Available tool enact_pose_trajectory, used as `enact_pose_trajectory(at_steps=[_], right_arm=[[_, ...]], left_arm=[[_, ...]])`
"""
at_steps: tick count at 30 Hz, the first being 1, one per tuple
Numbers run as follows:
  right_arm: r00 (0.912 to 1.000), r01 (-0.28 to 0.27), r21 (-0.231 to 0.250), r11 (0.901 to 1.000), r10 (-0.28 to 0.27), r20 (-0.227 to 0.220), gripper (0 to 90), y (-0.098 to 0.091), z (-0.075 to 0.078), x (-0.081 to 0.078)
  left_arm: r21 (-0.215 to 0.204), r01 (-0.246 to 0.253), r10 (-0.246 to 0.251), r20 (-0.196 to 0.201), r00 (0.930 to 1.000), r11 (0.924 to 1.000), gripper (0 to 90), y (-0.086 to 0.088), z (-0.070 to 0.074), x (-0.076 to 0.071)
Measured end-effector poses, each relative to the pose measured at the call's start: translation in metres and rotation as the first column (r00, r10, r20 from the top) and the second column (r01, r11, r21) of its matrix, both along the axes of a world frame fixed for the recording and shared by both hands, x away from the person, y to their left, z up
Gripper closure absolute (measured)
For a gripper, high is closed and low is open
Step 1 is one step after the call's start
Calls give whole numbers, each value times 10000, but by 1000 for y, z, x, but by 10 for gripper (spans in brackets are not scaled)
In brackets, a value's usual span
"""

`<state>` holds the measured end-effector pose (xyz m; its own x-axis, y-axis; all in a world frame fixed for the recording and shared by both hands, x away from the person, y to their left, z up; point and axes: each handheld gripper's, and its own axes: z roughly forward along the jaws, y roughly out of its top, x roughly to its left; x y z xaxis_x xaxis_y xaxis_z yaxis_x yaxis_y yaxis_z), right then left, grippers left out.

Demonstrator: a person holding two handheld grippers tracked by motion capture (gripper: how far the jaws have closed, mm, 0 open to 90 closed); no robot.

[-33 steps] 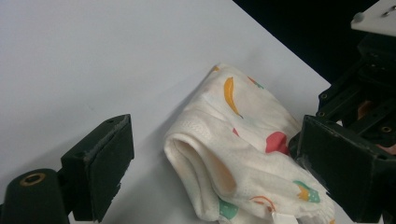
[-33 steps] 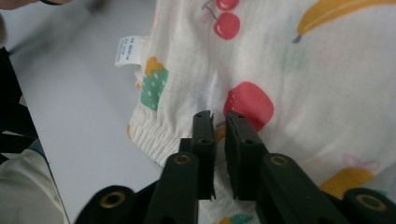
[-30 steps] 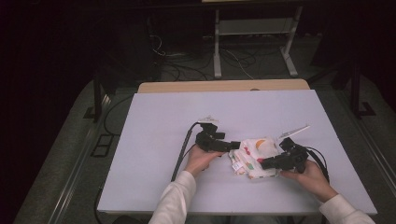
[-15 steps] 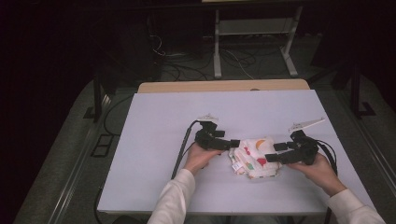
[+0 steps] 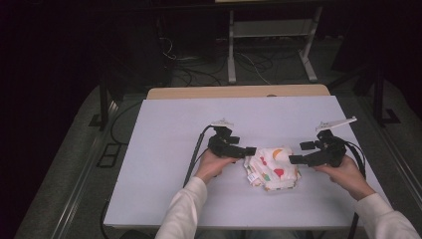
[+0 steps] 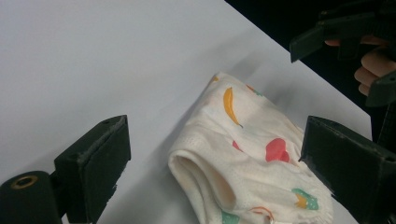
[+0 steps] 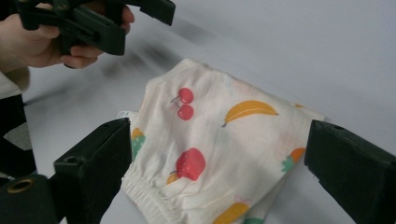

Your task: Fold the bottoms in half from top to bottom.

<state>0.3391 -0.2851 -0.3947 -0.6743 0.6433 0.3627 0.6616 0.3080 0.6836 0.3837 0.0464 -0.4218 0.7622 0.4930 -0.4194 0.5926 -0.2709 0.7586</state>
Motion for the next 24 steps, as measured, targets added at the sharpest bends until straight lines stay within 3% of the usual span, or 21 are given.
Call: enact_pose_trajectory(at_steps=[15,24], right_arm=[[9992,403,-164,9991,-402,38,26,-11,-1,25],[9970,774,-32,9970,-774,-33,26,-21,-13,39]], left_arm=[[132,43,-45,126,9999,9999,69,0,6,9],[200,-134,136,-91,9999,9997,70,2,-3,17]])
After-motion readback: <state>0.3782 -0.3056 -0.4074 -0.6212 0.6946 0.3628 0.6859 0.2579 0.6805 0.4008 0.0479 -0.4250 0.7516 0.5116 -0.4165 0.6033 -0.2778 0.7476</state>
